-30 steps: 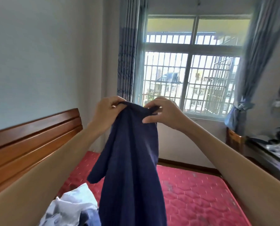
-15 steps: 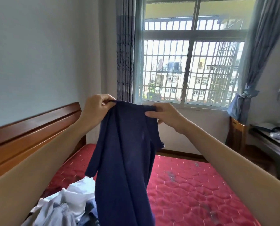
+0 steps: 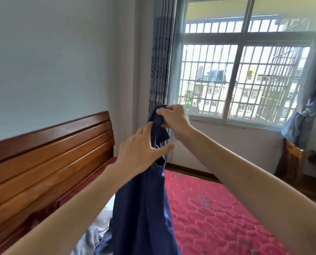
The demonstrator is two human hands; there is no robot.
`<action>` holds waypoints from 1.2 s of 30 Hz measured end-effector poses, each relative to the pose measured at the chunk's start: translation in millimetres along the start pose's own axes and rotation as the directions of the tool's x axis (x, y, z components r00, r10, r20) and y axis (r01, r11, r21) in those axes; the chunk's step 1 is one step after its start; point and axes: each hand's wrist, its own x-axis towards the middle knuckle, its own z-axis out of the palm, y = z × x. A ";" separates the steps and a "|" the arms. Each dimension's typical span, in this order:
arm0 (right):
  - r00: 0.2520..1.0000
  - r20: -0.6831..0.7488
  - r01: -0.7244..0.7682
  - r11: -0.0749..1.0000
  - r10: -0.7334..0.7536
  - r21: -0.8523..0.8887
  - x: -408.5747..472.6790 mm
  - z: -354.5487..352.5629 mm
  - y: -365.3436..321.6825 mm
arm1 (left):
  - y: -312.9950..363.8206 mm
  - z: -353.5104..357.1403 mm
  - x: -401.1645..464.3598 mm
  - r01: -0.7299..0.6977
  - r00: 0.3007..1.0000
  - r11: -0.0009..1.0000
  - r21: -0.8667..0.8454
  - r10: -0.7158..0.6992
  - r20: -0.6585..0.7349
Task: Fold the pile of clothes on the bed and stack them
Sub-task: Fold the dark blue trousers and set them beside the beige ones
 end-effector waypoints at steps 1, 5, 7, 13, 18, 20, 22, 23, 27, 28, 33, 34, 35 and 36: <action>1.000 -0.017 -0.004 1.000 0.005 0.012 1.1 3.5 -2.0 | 4.8 4.5 -5.1 0.010 1.000 0.994 0.108 -0.011 0.001; 1.000 -0.024 0.009 0.999 -0.008 0.037 2.9 -2.2 -4.9 | -2.8 5.8 -9.6 0.070 0.982 0.975 0.209 -0.030 -0.186; 0.999 0.000 0.048 0.999 -0.048 -0.019 2.0 -14.8 -2.2 | -17.4 -3.8 -7.3 0.075 0.978 0.986 0.148 -0.043 -0.205; 0.967 0.237 0.080 0.994 -0.095 0.072 -11.1 -46.8 10.5 | -37.4 -46.9 13.5 0.012 0.999 0.965 -0.261 -0.025 -0.049; 0.897 0.439 -0.035 0.979 -0.057 0.199 -21.1 -57.4 21.7 | -32.7 -78.6 31.2 0.017 0.999 0.896 -0.443 -0.029 -0.020; 0.855 0.515 -0.096 0.957 -0.061 0.272 -24.5 -61.0 26.6 | -33.1 -90.1 37.4 0.007 1.000 0.893 -0.449 -0.007 0.000; 0.807 0.585 -0.111 0.951 -0.083 0.288 -28.5 -64.8 29.0 | -34.3 -98.4 40.3 -0.016 1.000 0.897 -0.442 0.026 0.016; 0.794 0.601 -0.067 0.969 -0.092 0.236 -30.2 -65.2 29.9 | -35.7 -101.2 41.6 -0.031 0.999 0.896 -0.442 0.042 0.014; 0.856 0.487 0.147 0.984 -0.177 0.099 -37.7 -58.9 28.1 | -45.5 -112.3 42.8 -0.100 0.993 0.918 -0.384 0.117 0.021; 0.874 0.448 0.159 0.982 -0.188 0.101 -37.5 -58.7 26.3 | -48.8 -115.1 41.8 -0.136 0.988 0.937 -0.323 0.152 0.026; 0.903 0.380 0.180 0.980 -0.199 0.084 -28.8 -67.0 14.7 | -66.1 -122.8 28.2 -0.298 0.934 0.907 -0.299 0.341 0.102; 0.903 0.378 0.186 0.979 -0.204 0.084 -27.3 -68.0 12.9 | -69.0 -123.6 26.2 -0.326 0.922 0.896 -0.302 0.372 0.107; 0.904 0.376 0.186 0.979 -0.205 0.086 -25.9 -68.7 11.3 | -71.7 -124.5 25.5 -0.346 0.913 0.895 -0.281 0.390 0.118; 0.905 0.375 0.184 0.979 -0.203 0.085 -25.0 -69.2 9.9 | -73.8 -125.0 25.4 -0.355 0.909 0.902 -0.246 0.395 0.136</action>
